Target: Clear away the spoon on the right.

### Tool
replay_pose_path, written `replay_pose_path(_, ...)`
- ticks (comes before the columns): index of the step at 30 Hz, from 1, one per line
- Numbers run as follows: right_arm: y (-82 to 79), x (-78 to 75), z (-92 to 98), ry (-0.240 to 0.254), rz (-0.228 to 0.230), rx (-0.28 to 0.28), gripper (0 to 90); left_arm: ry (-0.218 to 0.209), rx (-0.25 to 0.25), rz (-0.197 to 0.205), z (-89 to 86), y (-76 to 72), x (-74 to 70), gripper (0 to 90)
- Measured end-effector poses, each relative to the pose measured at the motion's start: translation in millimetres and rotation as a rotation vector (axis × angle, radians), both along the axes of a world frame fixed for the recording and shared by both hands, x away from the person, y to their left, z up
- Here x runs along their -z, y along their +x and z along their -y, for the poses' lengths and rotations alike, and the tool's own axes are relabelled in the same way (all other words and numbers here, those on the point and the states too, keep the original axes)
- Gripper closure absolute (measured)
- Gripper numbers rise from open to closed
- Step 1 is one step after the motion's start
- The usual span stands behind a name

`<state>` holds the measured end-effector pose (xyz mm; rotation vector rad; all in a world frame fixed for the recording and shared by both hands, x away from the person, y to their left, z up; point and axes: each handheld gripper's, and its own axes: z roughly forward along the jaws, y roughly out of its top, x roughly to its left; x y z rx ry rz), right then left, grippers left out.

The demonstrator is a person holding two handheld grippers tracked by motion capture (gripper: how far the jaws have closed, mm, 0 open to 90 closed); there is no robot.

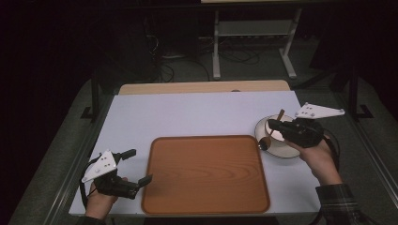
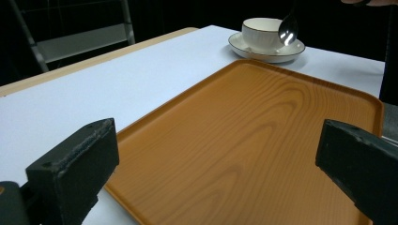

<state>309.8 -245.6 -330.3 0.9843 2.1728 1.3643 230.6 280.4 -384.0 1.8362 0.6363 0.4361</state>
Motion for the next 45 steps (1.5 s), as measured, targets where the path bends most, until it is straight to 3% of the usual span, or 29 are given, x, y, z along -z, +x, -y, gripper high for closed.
replay_pose_path(13, -3.5, 17.2, -32.2, -0.069, -0.07, -0.127, 88.0, -0.002, 0.0, 0.0, -0.5, -0.2, -0.1, 0.0)
replay_pose_path(30, -1.7, 38.4, -58.9, -0.171, -0.131, -0.209, 88.0, 0.001, 0.0, -0.002, -0.1, 0.2, 0.3, 0.0)
replay_pose_path(45, 4.8, 48.5, -76.3, -0.172, -0.14, -0.249, 87.4, 0.006, 0.0, -0.003, 0.3, 0.8, 0.7, 0.0)
